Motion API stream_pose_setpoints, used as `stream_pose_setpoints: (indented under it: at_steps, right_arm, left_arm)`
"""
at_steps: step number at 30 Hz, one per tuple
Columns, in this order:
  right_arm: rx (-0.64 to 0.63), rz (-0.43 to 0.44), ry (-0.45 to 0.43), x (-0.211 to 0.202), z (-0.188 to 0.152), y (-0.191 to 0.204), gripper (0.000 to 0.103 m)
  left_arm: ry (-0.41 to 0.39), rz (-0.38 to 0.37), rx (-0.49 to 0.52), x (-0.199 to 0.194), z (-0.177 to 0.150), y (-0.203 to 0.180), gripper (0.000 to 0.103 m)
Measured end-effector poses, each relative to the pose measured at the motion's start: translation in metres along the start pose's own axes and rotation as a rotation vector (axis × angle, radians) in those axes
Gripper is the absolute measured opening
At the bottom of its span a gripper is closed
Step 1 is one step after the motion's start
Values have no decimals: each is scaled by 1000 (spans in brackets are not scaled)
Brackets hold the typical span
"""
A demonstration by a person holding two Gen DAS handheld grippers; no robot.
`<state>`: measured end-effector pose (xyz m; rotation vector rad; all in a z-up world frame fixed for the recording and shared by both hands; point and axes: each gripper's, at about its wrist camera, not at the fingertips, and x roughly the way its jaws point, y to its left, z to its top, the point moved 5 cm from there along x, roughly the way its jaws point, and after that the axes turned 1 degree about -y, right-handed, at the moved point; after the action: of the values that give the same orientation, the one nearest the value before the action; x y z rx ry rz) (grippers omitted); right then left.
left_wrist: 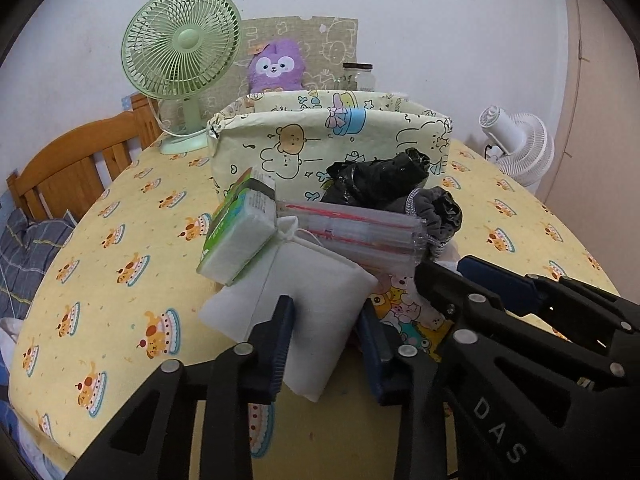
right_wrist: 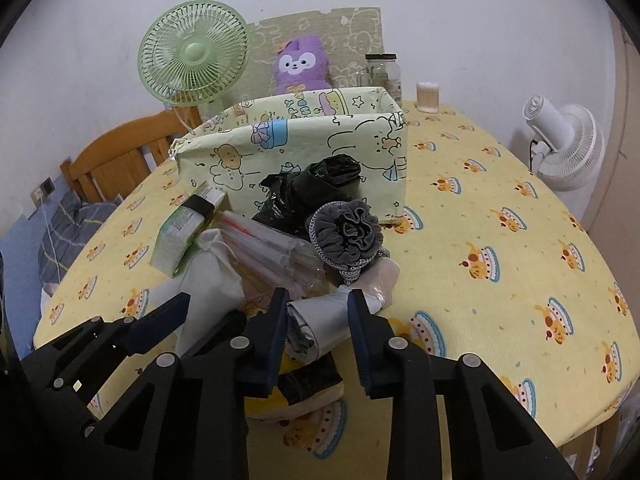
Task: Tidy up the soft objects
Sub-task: 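Lower the left tool onto the white towel and close on it, then lift the white towel with the left tool and carry it over the box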
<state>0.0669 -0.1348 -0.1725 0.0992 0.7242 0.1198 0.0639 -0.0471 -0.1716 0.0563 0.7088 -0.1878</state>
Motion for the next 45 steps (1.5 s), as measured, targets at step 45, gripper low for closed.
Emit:
stream_pose_setpoints:
  at_steps: [45]
  right_arm:
    - [0, -9, -164, -68, 49, 5, 11]
  left_arm:
    - [-141, -17, -10, -61, 48, -8, 21]
